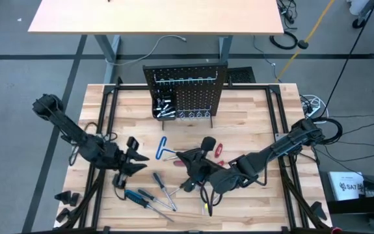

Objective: Hang tools onto peg board
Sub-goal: Hang the pick tool on the pegboard

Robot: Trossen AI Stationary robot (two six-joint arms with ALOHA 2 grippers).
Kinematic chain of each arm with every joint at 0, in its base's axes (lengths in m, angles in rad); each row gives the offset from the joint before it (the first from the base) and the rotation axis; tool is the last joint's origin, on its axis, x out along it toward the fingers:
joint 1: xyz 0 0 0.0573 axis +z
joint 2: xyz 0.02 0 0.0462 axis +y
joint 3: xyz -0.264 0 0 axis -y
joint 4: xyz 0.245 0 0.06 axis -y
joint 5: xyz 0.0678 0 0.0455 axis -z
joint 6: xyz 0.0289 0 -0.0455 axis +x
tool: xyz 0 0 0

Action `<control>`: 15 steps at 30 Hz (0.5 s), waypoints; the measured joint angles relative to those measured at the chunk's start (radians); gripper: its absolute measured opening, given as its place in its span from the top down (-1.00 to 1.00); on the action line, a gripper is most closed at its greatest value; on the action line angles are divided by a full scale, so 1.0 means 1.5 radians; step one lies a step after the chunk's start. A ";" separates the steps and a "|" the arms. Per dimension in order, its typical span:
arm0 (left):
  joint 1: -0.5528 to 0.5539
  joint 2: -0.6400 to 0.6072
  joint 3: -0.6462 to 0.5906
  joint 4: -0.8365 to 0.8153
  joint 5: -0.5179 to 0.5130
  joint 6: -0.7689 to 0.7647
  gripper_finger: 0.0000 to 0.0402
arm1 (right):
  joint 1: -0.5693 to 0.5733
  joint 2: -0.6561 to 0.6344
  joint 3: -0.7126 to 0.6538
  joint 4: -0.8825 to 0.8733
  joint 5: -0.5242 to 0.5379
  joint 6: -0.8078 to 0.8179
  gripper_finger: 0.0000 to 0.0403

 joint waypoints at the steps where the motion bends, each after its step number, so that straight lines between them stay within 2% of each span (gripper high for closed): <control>1: 0.006 0.017 0.000 0.014 0.000 -0.025 0.47 | -0.003 0.001 0.000 0.012 0.000 -0.007 1.00; 7: 0.038 0.137 0.013 0.106 -0.012 -0.112 0.47 | -0.024 0.004 0.000 0.019 0.001 -0.015 1.00; 11: 0.056 0.199 0.043 0.145 -0.030 -0.113 0.47 | -0.035 0.004 0.000 0.013 0.001 -0.010 1.00; 15: 0.073 0.226 0.080 0.150 -0.030 -0.080 0.47 | -0.037 0.004 0.000 0.007 0.001 -0.007 1.00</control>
